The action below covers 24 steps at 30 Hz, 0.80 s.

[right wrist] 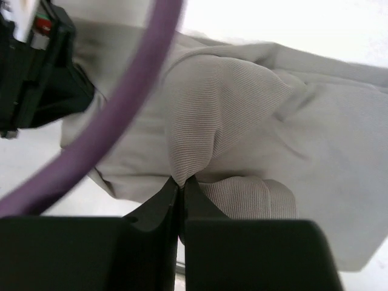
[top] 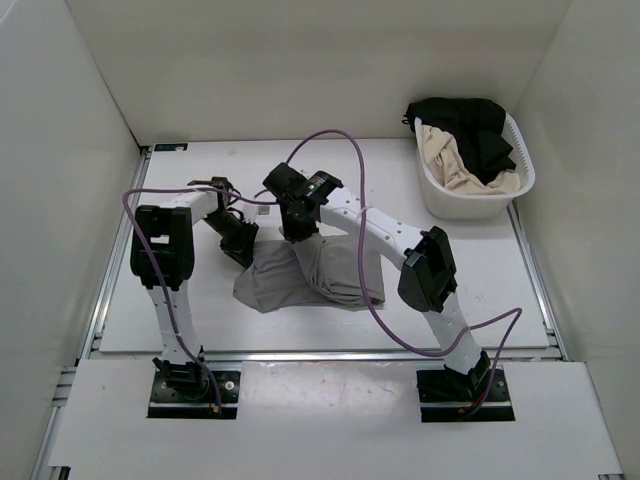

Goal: Fold and stack the trousers
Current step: Fold the trousers

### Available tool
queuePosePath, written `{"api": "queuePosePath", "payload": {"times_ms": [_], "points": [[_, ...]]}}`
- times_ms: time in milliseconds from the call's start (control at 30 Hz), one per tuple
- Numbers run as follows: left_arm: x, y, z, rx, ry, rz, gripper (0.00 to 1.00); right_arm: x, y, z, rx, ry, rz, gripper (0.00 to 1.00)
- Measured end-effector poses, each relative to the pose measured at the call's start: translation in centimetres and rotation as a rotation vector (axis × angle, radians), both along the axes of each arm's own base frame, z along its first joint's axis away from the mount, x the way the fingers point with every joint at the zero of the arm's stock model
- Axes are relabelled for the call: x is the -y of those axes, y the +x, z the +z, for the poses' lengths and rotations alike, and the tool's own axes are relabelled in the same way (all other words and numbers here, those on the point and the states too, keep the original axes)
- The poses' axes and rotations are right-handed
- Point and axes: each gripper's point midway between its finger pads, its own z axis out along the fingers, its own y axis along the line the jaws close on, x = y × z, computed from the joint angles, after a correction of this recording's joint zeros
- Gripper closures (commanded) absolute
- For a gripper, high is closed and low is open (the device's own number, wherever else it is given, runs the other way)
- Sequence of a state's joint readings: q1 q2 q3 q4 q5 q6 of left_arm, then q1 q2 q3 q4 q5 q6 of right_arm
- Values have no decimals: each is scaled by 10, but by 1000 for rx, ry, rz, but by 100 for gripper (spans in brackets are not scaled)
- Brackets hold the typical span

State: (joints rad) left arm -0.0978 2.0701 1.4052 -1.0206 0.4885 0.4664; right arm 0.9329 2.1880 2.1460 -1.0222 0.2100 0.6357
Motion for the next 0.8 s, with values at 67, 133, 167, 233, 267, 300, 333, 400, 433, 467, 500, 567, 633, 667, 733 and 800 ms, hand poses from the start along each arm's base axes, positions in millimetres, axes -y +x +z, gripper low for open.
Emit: {"api": "queuePosePath", "payload": {"times_ms": [67,133,167,233,267,300,333,400,433,467,500,567,633,667,733,800], "points": [[0,1,0,-12,-5,9,70,-8,3,0,16,16,-5,100],[0,2,0,-22,-12,18,70,-15,3,1,46,16,-3,100],[0,2,0,-25,-15,22,70,-21,2,1,67,16,2,100],[0,4,0,-30,-21,28,70,-35,-4,1,105,19,23,100],[0,5,0,-31,-23,32,70,-42,-9,1,118,22,36,100],[0,6,0,-30,-26,34,70,-48,-14,1,128,24,49,100],[0,7,0,-29,-27,35,70,-53,-18,2,136,29,58,100],[0,8,0,-29,-29,38,70,-64,-27,3,148,48,82,100],[0,9,0,-29,-29,40,70,-69,-29,4,155,59,90,100],[0,11,0,-29,-29,41,70,-73,-30,4,161,68,97,100],[0,12,0,-28,-29,42,70,-76,-30,4,169,72,109,100],[0,14,0,-25,-29,42,70,-83,-29,3,190,79,131,100],[0,15,0,-26,-29,44,69,-92,-26,-2,202,79,146,92],[0,16,0,-29,-30,48,69,-96,-23,-5,205,82,146,81],[-2,17,1,-32,-29,56,66,-103,-19,-13,212,86,154,46],[-6,21,2,-30,-19,68,64,-105,-17,-17,217,90,170,32]]}}
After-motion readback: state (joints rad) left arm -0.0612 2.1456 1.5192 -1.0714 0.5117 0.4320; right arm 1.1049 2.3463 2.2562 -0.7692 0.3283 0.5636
